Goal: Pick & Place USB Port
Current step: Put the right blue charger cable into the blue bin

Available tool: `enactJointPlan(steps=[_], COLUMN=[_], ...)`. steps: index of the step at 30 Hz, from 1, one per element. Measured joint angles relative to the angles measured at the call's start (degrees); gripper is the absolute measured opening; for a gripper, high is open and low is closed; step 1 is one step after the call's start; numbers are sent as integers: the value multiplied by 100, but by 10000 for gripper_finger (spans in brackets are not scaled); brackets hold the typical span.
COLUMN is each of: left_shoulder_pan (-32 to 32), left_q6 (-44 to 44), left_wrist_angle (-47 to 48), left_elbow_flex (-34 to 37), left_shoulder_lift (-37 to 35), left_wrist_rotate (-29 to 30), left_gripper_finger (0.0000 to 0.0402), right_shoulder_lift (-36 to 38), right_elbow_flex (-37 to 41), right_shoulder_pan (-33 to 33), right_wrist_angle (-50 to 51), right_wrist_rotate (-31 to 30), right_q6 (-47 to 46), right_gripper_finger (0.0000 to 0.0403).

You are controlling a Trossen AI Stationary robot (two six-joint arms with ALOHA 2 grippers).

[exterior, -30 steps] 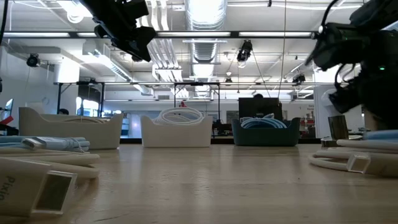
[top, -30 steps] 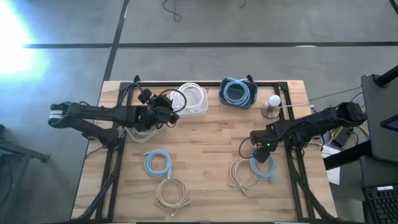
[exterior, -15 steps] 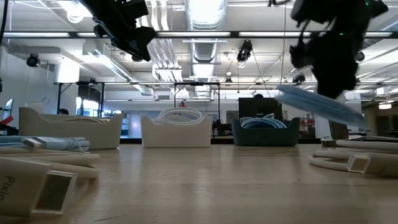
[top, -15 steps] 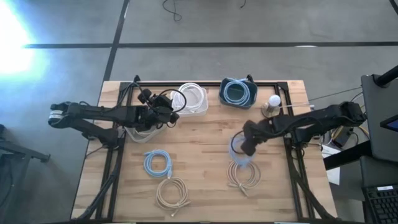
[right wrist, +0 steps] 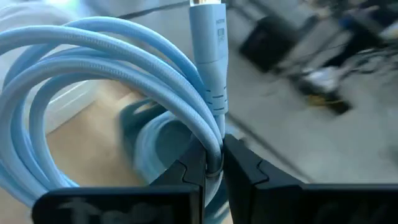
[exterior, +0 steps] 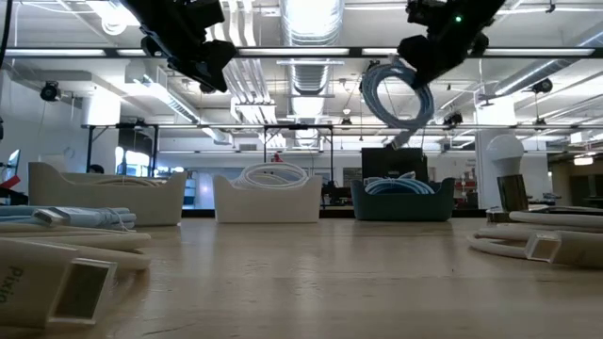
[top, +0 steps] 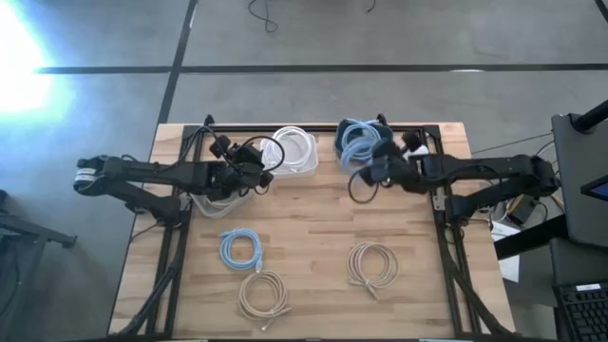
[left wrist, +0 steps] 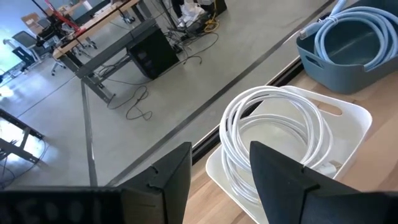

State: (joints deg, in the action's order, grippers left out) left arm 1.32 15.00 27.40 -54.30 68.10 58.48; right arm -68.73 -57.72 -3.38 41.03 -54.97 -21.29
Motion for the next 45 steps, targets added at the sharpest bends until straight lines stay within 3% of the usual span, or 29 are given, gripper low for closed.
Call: enactJointPlan(steps=[9, 20, 28, 36, 45], left_shoulder_pan=[0, 0, 0, 0, 0], left_q6=[0, -2, -22, -22, -22], left_wrist_angle=[2, 3, 4, 7, 7], left_elbow_flex=[1, 1, 1, 1, 1], left_shoulder_lift=[0, 0, 0, 0, 0], left_wrist_rotate=[0, 166, 164, 164, 164], left_gripper_finger=[177, 177, 177, 177, 177], right_shoulder_lift=[-170, -1457, -2316, -2630, -2638], right_elbow_flex=[122, 444, 245, -153, -476], right_shoulder_pan=[-1017, -2053, -2213, -2235, -2231], right_wrist_angle=[-967, -1335, -1317, -1296, -1250], right_wrist_rotate=[-251, -523, -483, -191, -90], right_q6=[1357, 972, 833, 1172, 1342], right_gripper_finger=[28, 29, 29, 32, 99])
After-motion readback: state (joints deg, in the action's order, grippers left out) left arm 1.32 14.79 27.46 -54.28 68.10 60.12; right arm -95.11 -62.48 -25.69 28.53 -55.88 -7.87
